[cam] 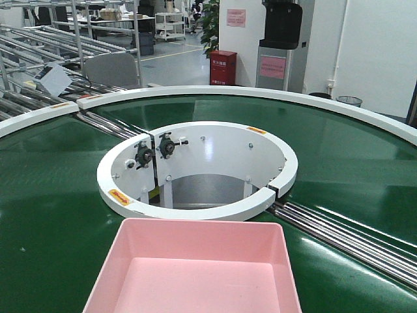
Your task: Grab pink bin and stack on right shelf
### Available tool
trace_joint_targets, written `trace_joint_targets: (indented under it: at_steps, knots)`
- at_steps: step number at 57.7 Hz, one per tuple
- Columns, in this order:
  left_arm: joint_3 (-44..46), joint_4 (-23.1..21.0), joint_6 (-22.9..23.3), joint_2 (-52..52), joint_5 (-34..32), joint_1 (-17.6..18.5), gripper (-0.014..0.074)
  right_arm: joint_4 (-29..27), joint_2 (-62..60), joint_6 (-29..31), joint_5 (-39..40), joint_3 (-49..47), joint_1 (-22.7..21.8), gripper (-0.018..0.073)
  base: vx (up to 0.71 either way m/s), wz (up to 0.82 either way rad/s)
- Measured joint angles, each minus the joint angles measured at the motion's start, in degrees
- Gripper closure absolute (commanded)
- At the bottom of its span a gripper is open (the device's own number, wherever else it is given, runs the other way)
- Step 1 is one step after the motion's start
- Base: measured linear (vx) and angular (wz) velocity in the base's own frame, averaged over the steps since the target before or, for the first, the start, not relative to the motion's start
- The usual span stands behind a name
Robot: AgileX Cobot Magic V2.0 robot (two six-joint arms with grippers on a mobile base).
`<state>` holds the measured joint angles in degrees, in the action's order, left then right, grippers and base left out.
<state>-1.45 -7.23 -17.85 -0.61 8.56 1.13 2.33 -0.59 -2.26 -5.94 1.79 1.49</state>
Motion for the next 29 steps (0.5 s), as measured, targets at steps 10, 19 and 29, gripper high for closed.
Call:
trace_joint_targets:
  at_steps: [10, 19, 29]
  knots:
    - [0.00, 0.00, 0.00, 0.00, 0.00, 0.00, 0.0604, 0.00, 0.00, 0.00, 0.00, 0.00, 0.00, 0.0571, 0.00, 0.00]
    - [0.00, 0.00, 0.00, 0.00, 0.00, 0.00, 0.0604, 0.00, 0.00, 0.00, 0.00, 0.00, 0.00, 0.0571, 0.00, 0.00]
    - [0.00, 0.00, 0.00, 0.00, 0.00, 0.00, 0.0604, 0.00, 0.00, 0.00, 0.00, 0.00, 0.00, 0.0571, 0.00, 0.00]
